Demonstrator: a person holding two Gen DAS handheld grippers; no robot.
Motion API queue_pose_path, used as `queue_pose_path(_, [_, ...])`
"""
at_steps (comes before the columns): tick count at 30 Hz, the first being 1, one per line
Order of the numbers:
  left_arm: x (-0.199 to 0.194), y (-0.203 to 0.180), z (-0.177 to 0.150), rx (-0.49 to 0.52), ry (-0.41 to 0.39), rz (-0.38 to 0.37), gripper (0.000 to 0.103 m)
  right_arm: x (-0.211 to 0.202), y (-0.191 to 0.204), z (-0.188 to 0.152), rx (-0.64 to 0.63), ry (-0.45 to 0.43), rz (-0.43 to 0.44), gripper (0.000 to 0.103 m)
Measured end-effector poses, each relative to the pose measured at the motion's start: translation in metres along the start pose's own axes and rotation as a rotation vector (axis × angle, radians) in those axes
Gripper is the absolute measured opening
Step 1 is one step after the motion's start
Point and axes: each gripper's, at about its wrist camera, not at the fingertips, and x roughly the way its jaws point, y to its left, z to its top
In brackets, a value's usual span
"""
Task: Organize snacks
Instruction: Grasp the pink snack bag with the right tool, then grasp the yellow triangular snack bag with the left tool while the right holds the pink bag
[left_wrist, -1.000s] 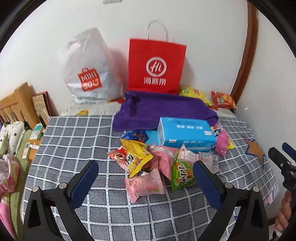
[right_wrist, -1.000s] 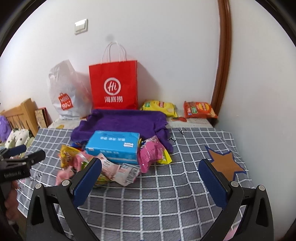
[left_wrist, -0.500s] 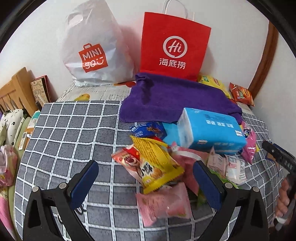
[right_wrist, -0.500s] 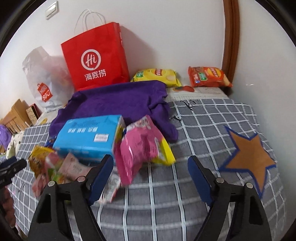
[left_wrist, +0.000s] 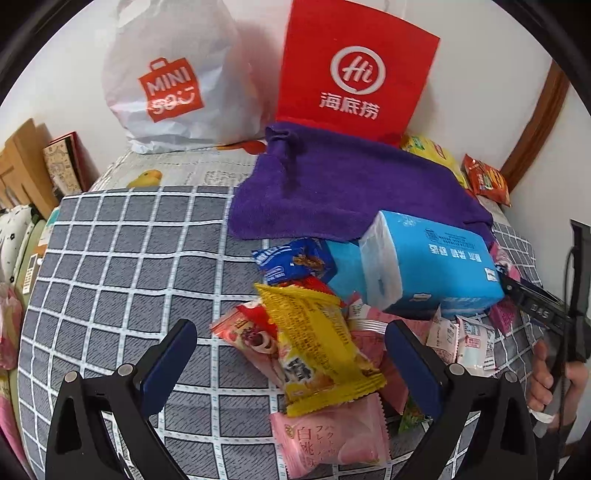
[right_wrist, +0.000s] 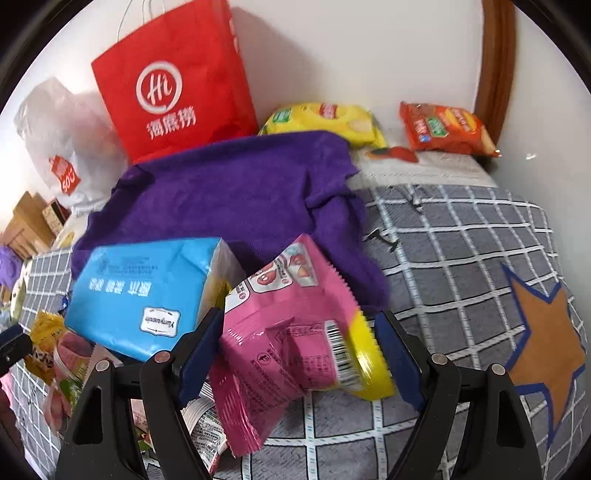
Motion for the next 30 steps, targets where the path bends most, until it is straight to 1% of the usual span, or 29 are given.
queue_pose_path(3, [0.004,-0.002,0.0,0.005,0.024,-0.035,0.102,0.001,-0.005,0.0,0.023,0.0,0.023,0.082])
queue_pose_path(5, [0.007,-0.002,0.001,0.003,0.036,-0.057,0.102,0.0,-0.006,0.0,0.018,-0.006,0.02,0.079])
queue_pose_path(7, [0.009,-0.004,0.0,0.003,0.047,-0.075,0.102,-0.006,-0.004,-0.002,-0.003,-0.025,0.004,0.07])
queue_pose_path(11, [0.012,-0.005,0.0,0.006,0.053,-0.099,0.102,-0.015,0.001,-0.006,-0.039,-0.031,-0.031,0.063])
queue_pose_path(12, [0.013,-0.005,0.0,0.007,0.055,-0.105,0.102,-0.017,0.002,-0.008,-0.045,-0.031,-0.036,0.06])
queue_pose_path(15, [0.014,-0.006,-0.001,0.009,0.056,-0.117,0.102,-0.024,0.0,-0.013,-0.033,-0.032,-0.045,0.056])
queue_pose_path(17, [0.014,-0.006,-0.001,0.007,0.058,-0.122,0.102,-0.031,-0.003,-0.017,-0.017,-0.033,-0.039,0.055])
queue_pose_path(22, [0.014,-0.007,-0.002,0.017,0.063,-0.163,0.102,-0.05,-0.011,-0.028,0.02,-0.047,-0.033,0.055])
queue_pose_path(27, [0.012,-0.01,-0.003,0.022,0.06,-0.195,0.102,-0.068,-0.014,-0.04,0.054,-0.057,-0.003,0.055])
queue_pose_path(30, [0.01,-0.011,-0.005,0.025,0.055,-0.187,0.102,-0.074,-0.012,-0.048,0.058,-0.054,0.001,0.055])
